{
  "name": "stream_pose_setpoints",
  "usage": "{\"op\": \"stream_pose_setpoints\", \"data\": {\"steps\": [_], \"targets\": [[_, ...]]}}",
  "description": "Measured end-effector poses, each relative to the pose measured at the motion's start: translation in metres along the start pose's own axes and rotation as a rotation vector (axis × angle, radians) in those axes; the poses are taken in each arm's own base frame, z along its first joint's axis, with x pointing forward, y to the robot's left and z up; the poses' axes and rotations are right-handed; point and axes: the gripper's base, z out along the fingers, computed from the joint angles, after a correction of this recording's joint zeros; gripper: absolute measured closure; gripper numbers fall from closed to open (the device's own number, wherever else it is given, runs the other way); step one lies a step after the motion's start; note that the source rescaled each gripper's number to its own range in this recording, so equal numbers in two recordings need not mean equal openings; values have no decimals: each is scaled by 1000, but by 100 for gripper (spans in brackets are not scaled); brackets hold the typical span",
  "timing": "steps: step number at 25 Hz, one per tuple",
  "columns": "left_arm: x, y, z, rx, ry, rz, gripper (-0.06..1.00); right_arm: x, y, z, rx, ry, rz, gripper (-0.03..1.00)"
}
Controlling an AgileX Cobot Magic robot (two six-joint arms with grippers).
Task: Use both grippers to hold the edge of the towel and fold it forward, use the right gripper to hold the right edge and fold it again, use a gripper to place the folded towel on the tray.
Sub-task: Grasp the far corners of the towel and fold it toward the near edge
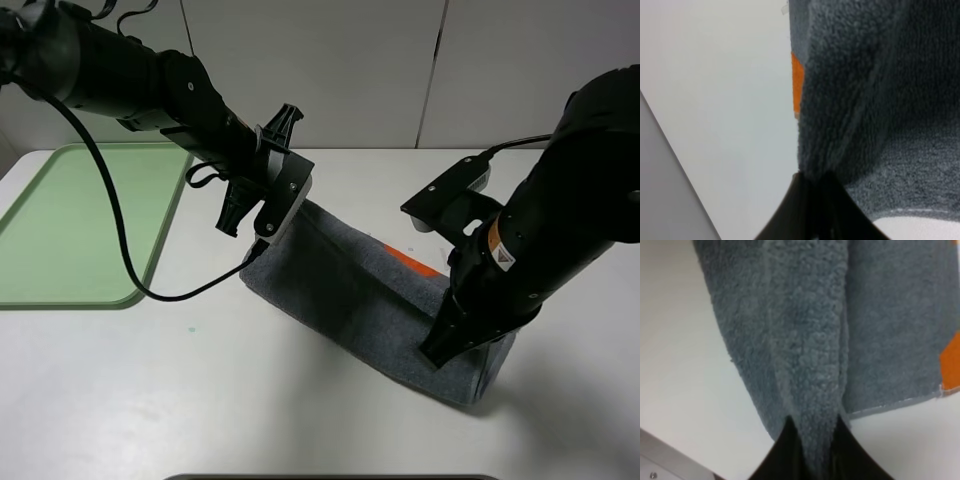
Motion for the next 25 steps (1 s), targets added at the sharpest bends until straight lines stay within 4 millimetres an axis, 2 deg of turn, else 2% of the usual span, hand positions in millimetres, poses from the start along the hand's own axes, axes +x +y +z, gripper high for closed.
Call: {"op": "stream_pose_setpoints", "data": {"steps": [8, 16, 25], "targets": [[-9, 3, 1, -28, -1, 45, 94, -1, -3, 0, 29, -16, 24, 97], [-8, -3, 15, -15, 5, 37, 94, -2, -4, 1, 48, -17, 44, 97], [-13, 0, 18, -48, 13, 48, 94, -3, -9, 0, 102, -36, 55, 97]]}}
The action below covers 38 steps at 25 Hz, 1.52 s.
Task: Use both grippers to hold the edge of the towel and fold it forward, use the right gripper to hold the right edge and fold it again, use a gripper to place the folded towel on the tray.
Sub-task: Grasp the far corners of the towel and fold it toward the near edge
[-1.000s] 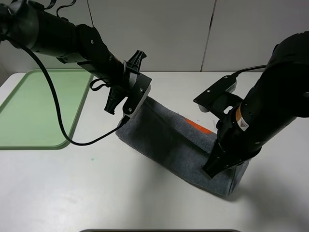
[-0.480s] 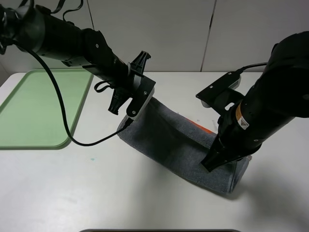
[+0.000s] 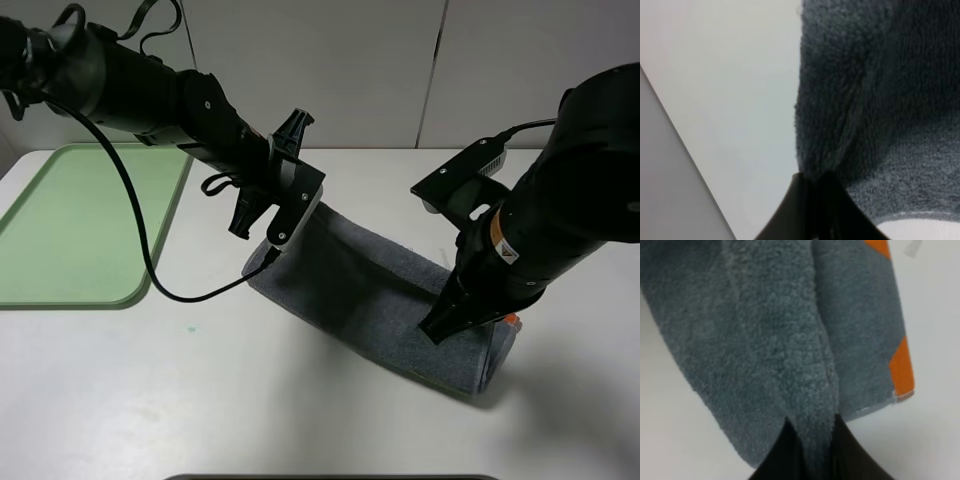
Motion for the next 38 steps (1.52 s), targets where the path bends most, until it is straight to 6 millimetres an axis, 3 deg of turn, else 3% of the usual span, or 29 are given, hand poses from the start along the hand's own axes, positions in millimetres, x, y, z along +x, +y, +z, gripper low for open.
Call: {"op": "stream_pose_setpoints", "data": {"steps": [8, 16, 25, 38], "targets": [[-16, -1, 10, -18, -8, 31, 94, 2, -4, 0, 43, 23, -18, 97], [-15, 0, 10, -31, -2, 31, 94, 1, -8, 1, 93, 20, -29, 97], [-15, 0, 10, -31, -2, 31, 94, 0, -2, 29, 117, 128, -67, 97], [-15, 0, 10, -31, -2, 31, 94, 0, -1, 30, 117, 126, -64, 97]]}}
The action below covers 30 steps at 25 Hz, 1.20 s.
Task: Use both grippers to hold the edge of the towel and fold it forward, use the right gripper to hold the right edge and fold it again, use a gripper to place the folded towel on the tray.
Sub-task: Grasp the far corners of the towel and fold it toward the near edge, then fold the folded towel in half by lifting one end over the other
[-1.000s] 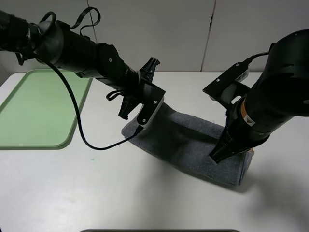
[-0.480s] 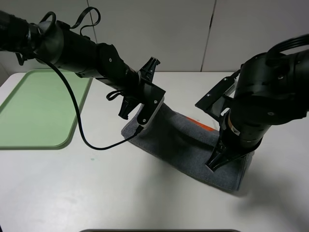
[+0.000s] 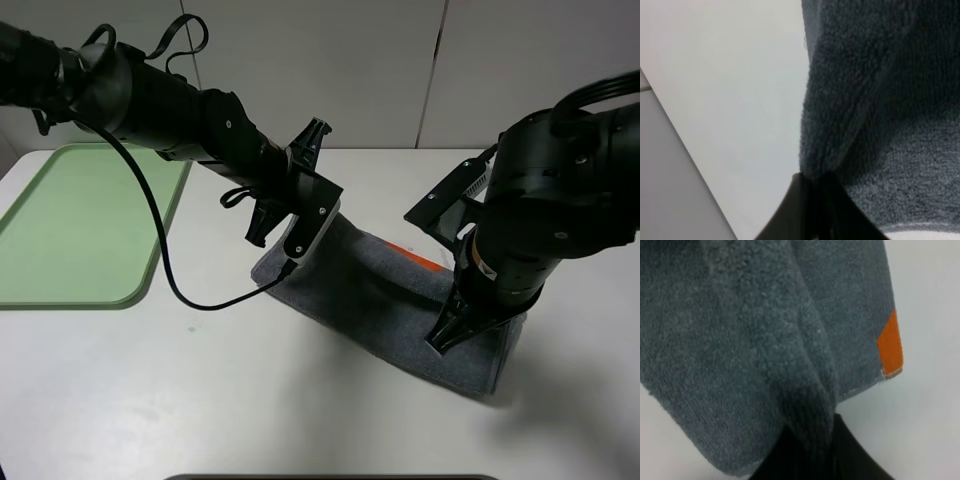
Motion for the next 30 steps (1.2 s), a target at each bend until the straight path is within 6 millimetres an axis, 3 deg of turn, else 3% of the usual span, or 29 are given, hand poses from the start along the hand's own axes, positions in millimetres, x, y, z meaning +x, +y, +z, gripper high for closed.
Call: {"op": "stream_pose_setpoints", "data": {"steps": [6, 7, 9, 11, 12, 14, 18, 20, 30], "targets": [[0, 0, 0, 0, 0, 0, 93, 0, -1, 0, 7, -2, -6, 96], [0, 0, 0, 0, 0, 0, 92, 0, -1, 0, 8, -1, -7, 92], [0, 0, 0, 0, 0, 0, 87, 0, -1, 0, 12, 1, 3, 67], [0, 0, 0, 0, 0, 0, 75, 0, -2, 0, 25, -3, 46, 24], [0, 0, 0, 0, 0, -4, 68, 0, -3, 0, 37, -4, 79, 13], [0, 0, 0, 0, 0, -36, 49, 0, -6, 0, 71, -4, 123, 3], [0, 0, 0, 0, 0, -154, 12, 1, -10, -1, 106, 2, 150, -2], [0, 0, 0, -1, 0, -195, 4, 1, -10, -1, 108, 1, 151, -3], [0, 0, 0, -1, 0, -222, -2, 0, -10, -1, 109, -4, 148, -3]]}}
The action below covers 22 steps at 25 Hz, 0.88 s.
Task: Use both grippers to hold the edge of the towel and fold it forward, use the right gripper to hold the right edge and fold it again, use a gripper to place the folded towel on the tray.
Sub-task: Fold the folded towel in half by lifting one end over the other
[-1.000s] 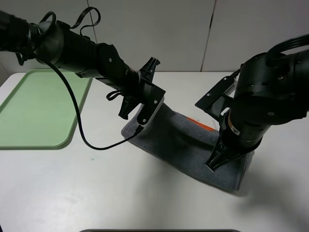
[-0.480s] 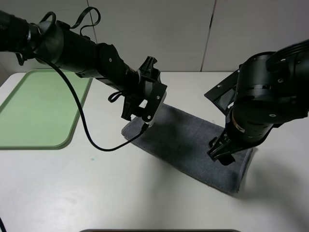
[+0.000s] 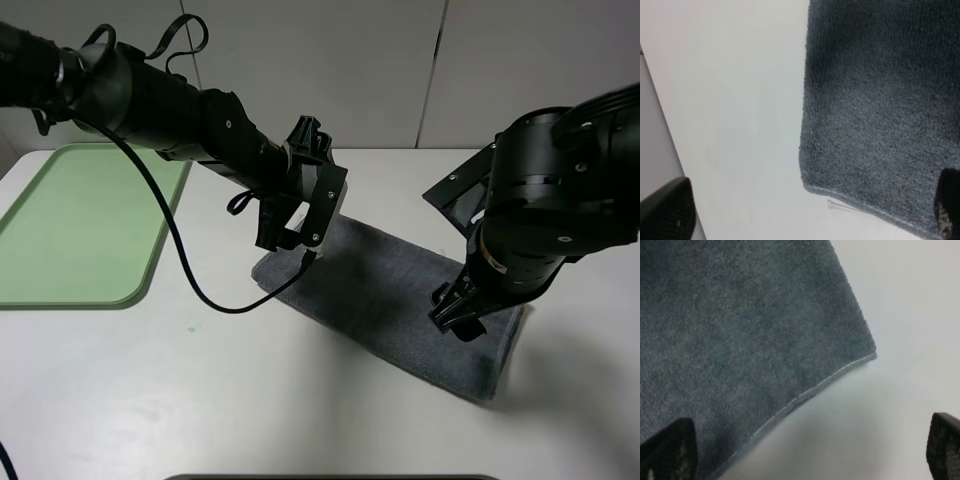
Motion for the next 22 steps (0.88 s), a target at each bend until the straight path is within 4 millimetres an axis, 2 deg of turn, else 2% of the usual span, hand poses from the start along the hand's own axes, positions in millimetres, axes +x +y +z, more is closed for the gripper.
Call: {"op": "stream_pose_setpoints", "data": {"steps": [13, 17, 18, 20, 22], "targets": [[0, 2, -2, -7, -1, -11, -6, 2, -1, 0, 14, 18, 2, -3], [-4, 16, -24, -67, -11, -31, -6, 2, -1, 0, 16, 20, 2, -3], [-4, 16, -24, -67, -11, -31, -6, 2, -2, -1, 14, 16, 4, -3], [-8, 32, -51, -138, -29, -90, -6, 2, -4, -4, 11, 3, 11, -3], [-9, 35, -59, -150, -36, -112, -6, 3, -7, -10, 5, -19, 23, -3]]}}
